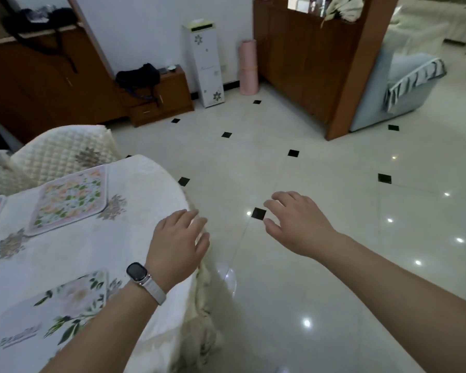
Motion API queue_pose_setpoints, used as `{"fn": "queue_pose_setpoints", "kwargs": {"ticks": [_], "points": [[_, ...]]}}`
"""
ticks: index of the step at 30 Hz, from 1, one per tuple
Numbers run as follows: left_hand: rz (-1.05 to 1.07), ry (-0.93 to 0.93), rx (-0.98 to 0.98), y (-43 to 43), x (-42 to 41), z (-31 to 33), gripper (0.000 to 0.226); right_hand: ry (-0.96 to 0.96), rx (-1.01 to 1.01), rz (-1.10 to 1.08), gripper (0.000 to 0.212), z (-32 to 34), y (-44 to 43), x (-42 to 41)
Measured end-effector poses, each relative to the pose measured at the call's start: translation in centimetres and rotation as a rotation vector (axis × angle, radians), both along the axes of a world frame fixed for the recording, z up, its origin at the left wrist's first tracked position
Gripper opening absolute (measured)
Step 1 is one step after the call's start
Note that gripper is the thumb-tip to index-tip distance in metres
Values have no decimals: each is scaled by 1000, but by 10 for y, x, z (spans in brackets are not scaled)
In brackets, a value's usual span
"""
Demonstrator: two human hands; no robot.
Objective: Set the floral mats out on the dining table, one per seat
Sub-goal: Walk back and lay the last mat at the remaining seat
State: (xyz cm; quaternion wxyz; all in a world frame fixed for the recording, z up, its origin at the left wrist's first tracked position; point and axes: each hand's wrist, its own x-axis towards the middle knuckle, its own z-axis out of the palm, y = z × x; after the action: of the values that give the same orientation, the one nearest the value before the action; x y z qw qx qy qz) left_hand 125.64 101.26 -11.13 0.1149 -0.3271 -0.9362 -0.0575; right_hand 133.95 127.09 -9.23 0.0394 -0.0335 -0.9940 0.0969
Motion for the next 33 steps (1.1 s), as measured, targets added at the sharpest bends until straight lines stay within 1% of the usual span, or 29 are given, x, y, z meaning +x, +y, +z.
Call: {"fn": "queue_pose_setpoints", "kwargs": {"ticks": [5, 8, 11, 12, 15, 17, 20, 23, 26, 29, 33], "points": [[-49, 2, -21, 48, -26, 5, 43, 26, 13, -43, 39, 4, 49, -10], [-54, -20, -14, 69, -49, 5, 45, 25, 8, -75, 42, 6, 68, -25], [-67, -22, -5, 88, -80, 2, 45, 7, 30, -78, 55, 6, 83, -50], [-74, -21, -5, 94, -92, 0, 45, 5, 40, -76, 55, 5, 88, -60], [-105, -14, -2, 113, -136, -9, 44, 2, 68, -76, 47, 2, 106, -98], [-124, -7, 12, 126, -173, -17, 46, -3, 79, -90, 46, 3, 116, -130], [-125, -28, 39, 148, -236, -22, 47, -45, 112, -96, 50, 1, 129, -187], [-125, -49, 92, 163, -289, -25, 42, -107, 141, -51, 52, 2, 138, -249], [-139, 11, 137, 163, -343, -25, 34, -104, 176, -2, 49, 11, 135, -320], [-119, 35, 99, 156, -399, -18, 33, -71, 183, 65, 46, 17, 129, -388], [-65, 37, 33, 143, -454, -13, 38, -52, 166, 118, 48, 19, 122, -455]]}}
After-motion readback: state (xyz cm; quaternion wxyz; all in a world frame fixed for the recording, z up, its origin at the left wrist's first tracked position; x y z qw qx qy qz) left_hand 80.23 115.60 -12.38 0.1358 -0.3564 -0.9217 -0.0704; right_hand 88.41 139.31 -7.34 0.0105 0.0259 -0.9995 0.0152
